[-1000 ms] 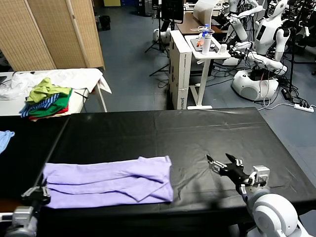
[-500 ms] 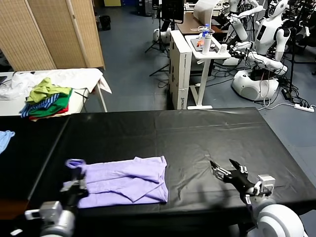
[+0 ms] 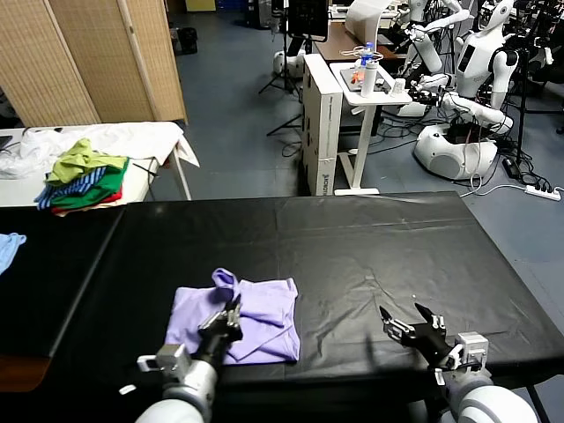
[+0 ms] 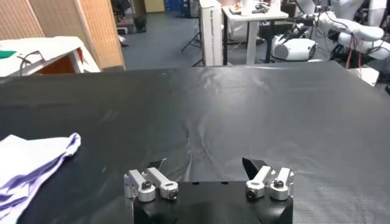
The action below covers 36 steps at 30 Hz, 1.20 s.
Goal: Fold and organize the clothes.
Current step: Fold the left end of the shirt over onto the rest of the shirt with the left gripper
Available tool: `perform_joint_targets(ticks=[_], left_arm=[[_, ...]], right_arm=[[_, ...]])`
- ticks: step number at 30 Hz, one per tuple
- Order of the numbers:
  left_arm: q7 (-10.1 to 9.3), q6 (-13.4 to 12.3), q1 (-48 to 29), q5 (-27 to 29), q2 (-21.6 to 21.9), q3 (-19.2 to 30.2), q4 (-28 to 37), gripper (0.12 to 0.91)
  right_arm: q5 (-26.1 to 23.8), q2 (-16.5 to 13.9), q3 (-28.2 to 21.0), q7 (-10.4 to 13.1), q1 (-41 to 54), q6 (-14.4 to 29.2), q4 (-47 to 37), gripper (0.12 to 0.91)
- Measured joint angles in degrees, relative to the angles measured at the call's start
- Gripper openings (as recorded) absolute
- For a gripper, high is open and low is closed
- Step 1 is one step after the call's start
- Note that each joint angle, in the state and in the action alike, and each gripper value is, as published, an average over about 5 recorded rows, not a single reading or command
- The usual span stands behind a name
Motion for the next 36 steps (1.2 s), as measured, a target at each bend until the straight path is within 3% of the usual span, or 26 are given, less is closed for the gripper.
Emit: perform_joint_targets(ticks=[13, 20, 23, 29, 33, 36], left_arm=[[0.25, -0.34, -2.11, 0.96, -2.63, 4.75, 3.30, 0.167], [-0.10, -1.09, -3.21, 3.18, -5.18, 5.95, 6.90, 0.172], [-0.23, -1.52, -2.93, 4.18, -6.01, 6.48, 8.09, 0.258], [0.52, -2.88, -1.89, 5.84, -6.72, 7.31, 7.74, 0.601], [2.03, -4.02, -0.60, 6.85, -6.04, 6.91, 5.11, 0.823], [3.25, -4.80, -0.05, 7.01, -4.81, 5.16, 2.44, 0.895]], right_arm=[[-2.12, 1.02, -1.95, -0.23, 0.35, -0.04, -1.16, 0.907], [-1.80, 0.13, -2.34, -1.02, 0.77, -0.11, -0.59, 0.907], [-1.24, -0.86, -2.93, -1.84, 1.29, -0.12, -0.39, 0.907], [-0.04, -3.89, -5.40, -5.36, 2.92, -0.05, 0.37, 0.907], [0.87, -6.51, -8.42, -8.57, 5.01, 0.18, 1.18, 0.907], [1.26, -9.02, -11.65, -10.58, 7.91, 0.80, 1.23, 0.907]])
